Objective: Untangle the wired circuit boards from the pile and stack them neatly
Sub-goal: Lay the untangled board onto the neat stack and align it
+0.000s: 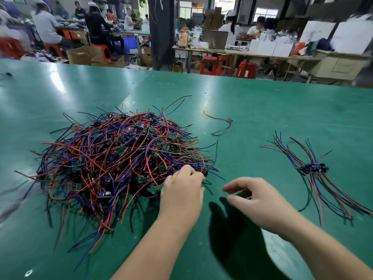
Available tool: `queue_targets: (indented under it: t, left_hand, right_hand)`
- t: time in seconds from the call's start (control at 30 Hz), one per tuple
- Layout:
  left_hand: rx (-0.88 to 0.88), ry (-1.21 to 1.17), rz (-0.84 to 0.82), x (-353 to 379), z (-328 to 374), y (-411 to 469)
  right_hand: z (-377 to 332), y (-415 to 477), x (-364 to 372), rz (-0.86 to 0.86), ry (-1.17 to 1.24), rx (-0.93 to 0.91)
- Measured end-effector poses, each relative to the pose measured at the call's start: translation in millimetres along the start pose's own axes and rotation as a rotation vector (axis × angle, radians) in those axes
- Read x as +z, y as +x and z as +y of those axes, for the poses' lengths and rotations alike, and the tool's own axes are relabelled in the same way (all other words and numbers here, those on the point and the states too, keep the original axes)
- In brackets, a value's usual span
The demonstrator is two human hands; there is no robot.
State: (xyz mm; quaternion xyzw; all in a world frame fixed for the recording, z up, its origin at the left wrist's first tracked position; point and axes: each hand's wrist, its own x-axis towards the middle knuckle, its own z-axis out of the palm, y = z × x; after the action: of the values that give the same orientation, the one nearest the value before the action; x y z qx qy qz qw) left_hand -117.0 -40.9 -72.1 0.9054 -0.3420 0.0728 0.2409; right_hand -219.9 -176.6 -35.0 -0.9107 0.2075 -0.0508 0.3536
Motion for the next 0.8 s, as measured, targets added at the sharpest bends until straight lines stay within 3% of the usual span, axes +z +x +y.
queue_targets:
  t: [0.23,0.37,0.57,0.8]
  left_hand:
    - [0.067,-0.192,0.108,-3.6,7.0,-4.0]
    - [0.182,-0.504,0.215,-7.7,16.7,-6.0]
    - [-0.029,-1.214,-0.014,-16.5,29.5,-8.4]
    - [0.005,-1.228,-0.053,-18.8,29.9,-8.1]
  right_hand:
    - [12.7,-10.2,22.2,0.133,0.429,0.084]
    - [12.3,-10.5,27.9,0.076,0.769,0.075]
    - [6.8,-11.9,21.3,0.036,1.341,0.055]
    - [0.0,-10.0,18.2,0.074,1.424,0.083]
